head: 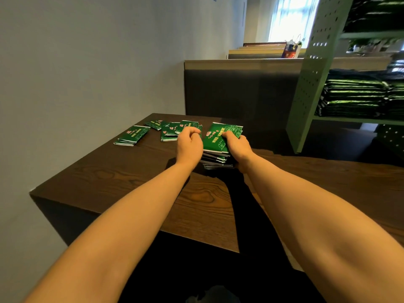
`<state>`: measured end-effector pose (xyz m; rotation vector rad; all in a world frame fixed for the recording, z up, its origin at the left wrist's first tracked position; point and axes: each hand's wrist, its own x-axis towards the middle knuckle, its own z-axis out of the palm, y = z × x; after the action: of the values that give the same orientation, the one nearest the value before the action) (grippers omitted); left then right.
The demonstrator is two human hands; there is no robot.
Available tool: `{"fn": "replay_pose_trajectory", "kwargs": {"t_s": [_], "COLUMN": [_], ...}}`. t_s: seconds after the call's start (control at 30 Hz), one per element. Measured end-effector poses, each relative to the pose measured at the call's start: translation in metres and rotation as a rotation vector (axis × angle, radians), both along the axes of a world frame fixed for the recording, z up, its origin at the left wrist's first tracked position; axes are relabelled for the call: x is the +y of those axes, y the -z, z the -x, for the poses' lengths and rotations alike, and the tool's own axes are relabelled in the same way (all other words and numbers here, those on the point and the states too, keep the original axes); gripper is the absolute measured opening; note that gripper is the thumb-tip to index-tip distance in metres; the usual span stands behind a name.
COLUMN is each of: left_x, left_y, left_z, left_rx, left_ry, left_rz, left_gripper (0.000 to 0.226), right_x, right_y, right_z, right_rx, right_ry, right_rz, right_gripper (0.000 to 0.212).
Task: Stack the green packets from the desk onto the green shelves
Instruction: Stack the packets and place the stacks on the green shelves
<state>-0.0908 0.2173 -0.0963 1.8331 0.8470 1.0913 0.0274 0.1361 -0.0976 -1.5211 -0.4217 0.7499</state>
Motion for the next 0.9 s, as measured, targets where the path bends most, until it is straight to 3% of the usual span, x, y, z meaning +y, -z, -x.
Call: {"fn": "replay_pose_trajectory", "kwargs": {"t_s": [0.13, 0.4, 0.6, 0.7, 0.9], "left_x": [0.045, 0.104, 0.111, 0.111, 0.110], "left_y": [0.021, 0.030, 0.046, 0.046, 0.049], "left_z": [-0.009, -0.041, -0.050, -0.051, -0.046], "left_rx": [0.160, 0.459, 0.772, 0.768, 0.473], "left_ry": [-0.060, -0.236, -0.208, -0.216, -0.312], "left_rz": [-0.065, -0.091, -0.101, -0.119, -0.198], "left_gripper": [0.018, 0.041, 0.051, 0.049, 0.037], "right_x": [0.025, 0.057, 0.060, 0.059, 0.056], "right_y": [0.010, 0.029, 0.032, 0.033, 0.031], "right_z": [-0.017, -0.051, -0.059, -0.059, -0.057], "right_rx": [-0.049, -0.168, -0.156, -0.147, -0.161], "right_ry": [0.018, 0.069, 0.047, 0.043, 0.037], "right_rz": [-0.005, 0.007, 0.017, 0.023, 0.021], "right_gripper": [0.053, 0.051, 0.068, 0.060, 0.067]}}
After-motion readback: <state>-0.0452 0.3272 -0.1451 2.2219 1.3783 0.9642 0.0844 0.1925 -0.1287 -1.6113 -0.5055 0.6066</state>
